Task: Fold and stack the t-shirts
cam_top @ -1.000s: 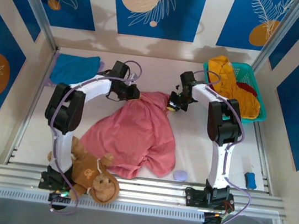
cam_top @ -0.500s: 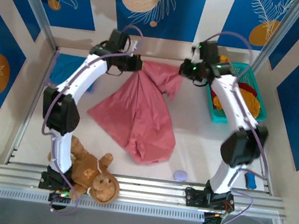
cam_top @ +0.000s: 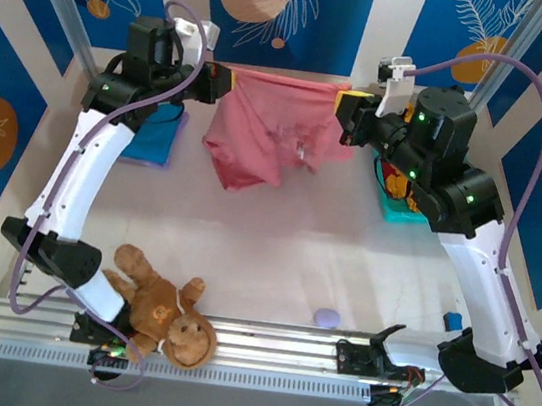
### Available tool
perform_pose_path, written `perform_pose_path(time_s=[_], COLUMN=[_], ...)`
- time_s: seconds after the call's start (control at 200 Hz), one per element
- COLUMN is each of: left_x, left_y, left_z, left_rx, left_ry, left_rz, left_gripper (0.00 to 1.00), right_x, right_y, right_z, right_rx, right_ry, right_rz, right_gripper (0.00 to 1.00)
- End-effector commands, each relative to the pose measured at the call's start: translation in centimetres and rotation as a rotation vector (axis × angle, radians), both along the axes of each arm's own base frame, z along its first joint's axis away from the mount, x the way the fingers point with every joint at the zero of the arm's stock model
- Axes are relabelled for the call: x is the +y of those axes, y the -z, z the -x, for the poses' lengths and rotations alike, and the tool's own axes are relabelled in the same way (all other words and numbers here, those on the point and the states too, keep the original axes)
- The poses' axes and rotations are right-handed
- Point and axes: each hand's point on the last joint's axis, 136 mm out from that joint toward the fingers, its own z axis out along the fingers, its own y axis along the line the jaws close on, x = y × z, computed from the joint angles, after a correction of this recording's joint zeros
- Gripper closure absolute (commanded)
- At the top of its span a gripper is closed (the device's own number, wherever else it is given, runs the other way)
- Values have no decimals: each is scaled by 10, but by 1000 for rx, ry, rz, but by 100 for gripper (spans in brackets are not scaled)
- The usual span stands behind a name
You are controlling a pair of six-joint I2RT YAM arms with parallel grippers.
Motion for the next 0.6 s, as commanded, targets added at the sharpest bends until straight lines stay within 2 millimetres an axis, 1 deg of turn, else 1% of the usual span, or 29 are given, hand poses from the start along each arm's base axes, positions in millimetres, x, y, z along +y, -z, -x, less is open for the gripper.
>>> perform_pose_path(time_s=[0.0, 0.06, 0.12, 0.2, 0.265, 0.335, 0.385, 0.465, 0.555, 0.595], left_x=[8, 5, 1, -8, -11, -6, 4, 22, 43, 54], left_y=[48, 58, 69, 83, 101, 122, 135, 154, 171, 177], left_z=[-12, -13, -16, -19, -23, -28, -32, -38, -41, -41], left_rx=[118, 149, 184, 231, 274, 304, 324, 368, 418, 431], left_ry=[-24, -11, 7, 43, 56, 45, 26, 5, -18, -34], left_rz=[-43, -46, -43, -26, -36, -88, -117, -115, -91, -85], left_gripper=[100, 100, 100, 100, 100, 100, 100, 100, 100, 100], right_x=[-5, -2, 1, 5, 10, 19, 26, 52, 94, 115], right_y=[4, 7, 17, 39, 58, 81, 97, 119, 141, 152], right_z=[-3, -4, -8, -16, -21, -24, -24, -18, -2, 5], right_rx=[-2, 17, 51, 120, 186, 259, 307, 342, 376, 408], right_ry=[33, 25, 25, 30, 23, 6, -8, -73, -177, -238], right_rz=[30, 25, 22, 6, -17, -33, -44, -47, -6, 3], right_gripper=[100, 100, 100, 100, 100, 100, 100, 100, 100, 100])
